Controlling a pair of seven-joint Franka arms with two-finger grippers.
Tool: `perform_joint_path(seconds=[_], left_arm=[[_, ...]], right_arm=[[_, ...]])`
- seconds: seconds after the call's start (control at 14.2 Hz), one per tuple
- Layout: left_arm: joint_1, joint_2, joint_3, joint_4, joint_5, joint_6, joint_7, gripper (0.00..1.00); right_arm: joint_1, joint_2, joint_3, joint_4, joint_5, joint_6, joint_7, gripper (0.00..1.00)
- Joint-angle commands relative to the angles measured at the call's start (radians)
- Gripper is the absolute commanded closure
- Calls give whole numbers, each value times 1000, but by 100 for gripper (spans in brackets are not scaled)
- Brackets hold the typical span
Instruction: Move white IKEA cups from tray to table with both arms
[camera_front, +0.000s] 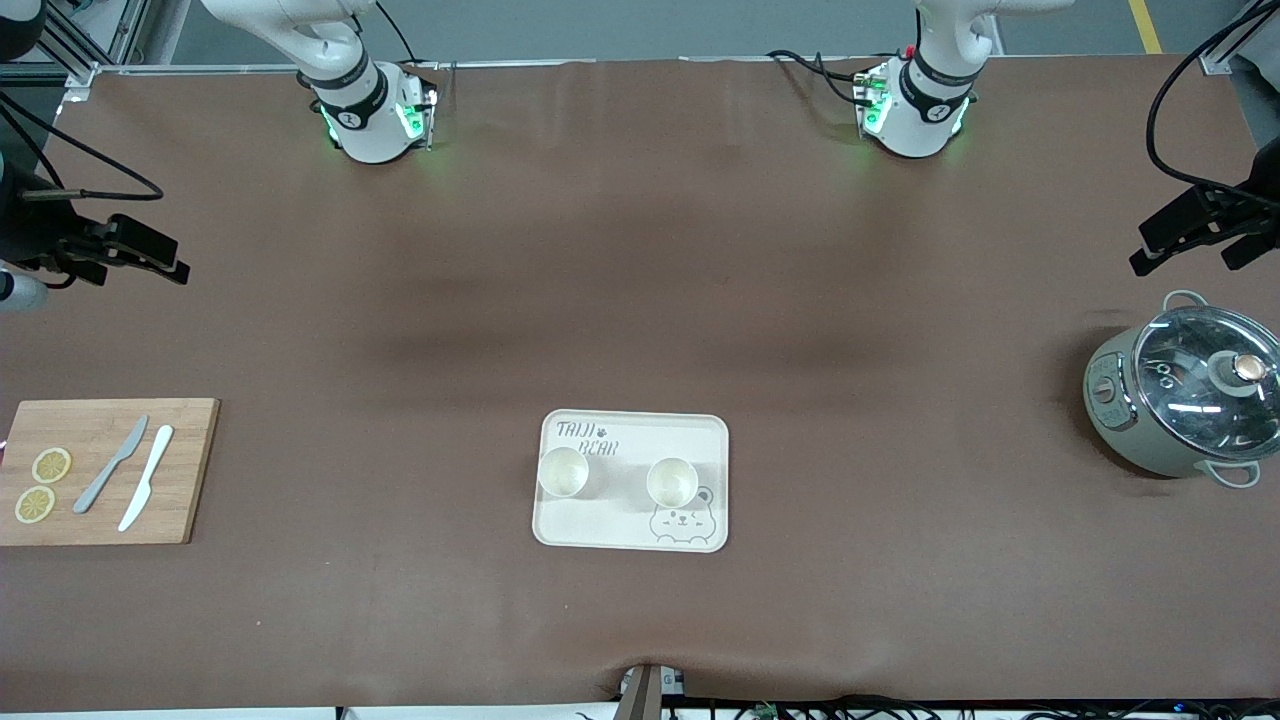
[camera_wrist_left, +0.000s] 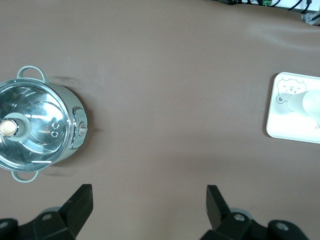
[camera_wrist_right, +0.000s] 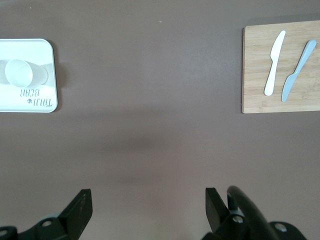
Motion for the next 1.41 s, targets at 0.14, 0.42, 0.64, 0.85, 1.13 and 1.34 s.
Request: perform_joint_path(seconds=[0.14,0.42,0.64,0.85,1.13,1.34], left_arm=[[-4,17,-3,17,15,1,-1,0],[-12,73,-6,95,4,-11,-1,0],[-36,127,-15,152,4,-33,-28,0],[-101,204,-17,230,7,-54,-120,0],[-219,291,-14,284,14,-53,-281,0],[-305,342,-7,302,14,-15,-384,0]], right_arm=[[-22,23,6,25,6,-2,11,0],[-29,31,6,25,6,-1,11,0],[-29,34,7,34,3,-1,14,0],[-27,34,7,36,-6,-1,11,0],[-30,36,6,36,-20,1,13,0],[-30,42,6,36,-23,50,16,0]])
